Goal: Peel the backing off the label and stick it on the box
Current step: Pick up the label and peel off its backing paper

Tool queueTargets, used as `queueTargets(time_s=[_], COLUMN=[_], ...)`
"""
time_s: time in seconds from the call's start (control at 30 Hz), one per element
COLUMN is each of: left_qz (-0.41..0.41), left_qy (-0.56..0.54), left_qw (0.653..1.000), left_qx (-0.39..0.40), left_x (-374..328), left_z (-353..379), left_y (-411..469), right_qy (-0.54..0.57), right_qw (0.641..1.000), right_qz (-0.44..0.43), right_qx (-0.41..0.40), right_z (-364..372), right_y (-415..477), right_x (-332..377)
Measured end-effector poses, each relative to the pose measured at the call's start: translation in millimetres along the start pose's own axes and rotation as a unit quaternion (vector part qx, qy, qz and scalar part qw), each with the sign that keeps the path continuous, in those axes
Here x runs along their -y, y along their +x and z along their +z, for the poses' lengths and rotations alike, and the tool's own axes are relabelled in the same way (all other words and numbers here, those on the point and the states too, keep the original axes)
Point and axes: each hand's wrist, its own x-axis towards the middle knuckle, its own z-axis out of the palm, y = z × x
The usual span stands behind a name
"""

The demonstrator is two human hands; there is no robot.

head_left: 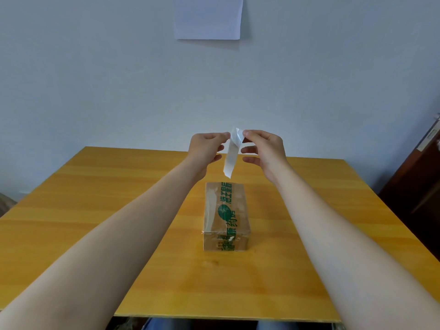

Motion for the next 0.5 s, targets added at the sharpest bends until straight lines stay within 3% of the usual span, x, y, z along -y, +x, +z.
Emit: queueTargets(time_s=[0.5], left_qz=[-0.042], left_qy=[-0.054], left_qw=[0.998], left_qx=[0.002], left_x=[-2.0], left_z=[-3.3], left_y=[-7.7], right_qy=[0.068], right_qw=[0.996], right_qz=[0.033], right_qx=[-0.057], right_z=[-18.6], right_y=[-2.8], right_x=[2.5])
